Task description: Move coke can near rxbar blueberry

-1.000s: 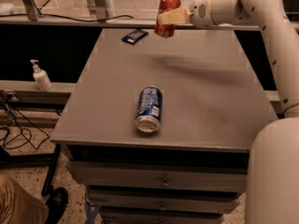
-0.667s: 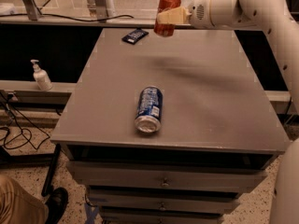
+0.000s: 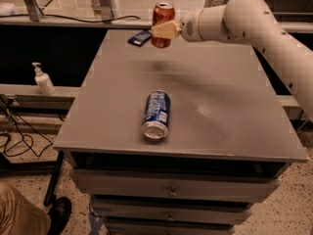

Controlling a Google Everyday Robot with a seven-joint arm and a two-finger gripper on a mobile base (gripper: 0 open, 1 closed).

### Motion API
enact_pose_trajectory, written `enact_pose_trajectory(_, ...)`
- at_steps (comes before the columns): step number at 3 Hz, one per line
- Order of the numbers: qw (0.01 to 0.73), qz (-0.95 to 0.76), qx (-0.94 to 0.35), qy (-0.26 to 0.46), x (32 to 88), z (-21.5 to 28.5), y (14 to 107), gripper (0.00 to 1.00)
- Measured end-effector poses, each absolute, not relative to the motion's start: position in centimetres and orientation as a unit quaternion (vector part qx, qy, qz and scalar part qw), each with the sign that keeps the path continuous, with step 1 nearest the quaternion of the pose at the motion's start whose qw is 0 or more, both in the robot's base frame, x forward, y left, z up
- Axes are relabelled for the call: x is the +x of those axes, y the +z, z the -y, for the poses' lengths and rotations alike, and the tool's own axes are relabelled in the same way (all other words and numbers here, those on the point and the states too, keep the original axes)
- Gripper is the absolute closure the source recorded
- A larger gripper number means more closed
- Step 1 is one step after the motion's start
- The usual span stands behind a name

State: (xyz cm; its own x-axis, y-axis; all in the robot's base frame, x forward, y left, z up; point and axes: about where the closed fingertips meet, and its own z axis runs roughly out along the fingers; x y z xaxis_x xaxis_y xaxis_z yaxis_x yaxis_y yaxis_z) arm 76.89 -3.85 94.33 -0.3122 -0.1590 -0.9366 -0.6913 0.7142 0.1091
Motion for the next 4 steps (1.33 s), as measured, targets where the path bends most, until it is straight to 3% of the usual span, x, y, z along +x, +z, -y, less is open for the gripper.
enact_pose_trajectory(2, 0.517, -0.771, -0.283, 0.24, 77.8, 3.3, 93.5, 1.0)
enact_pose_trajectory(4, 0.52, -0.779, -0.308, 0.169, 80.8, 3.0, 91.4, 1.0)
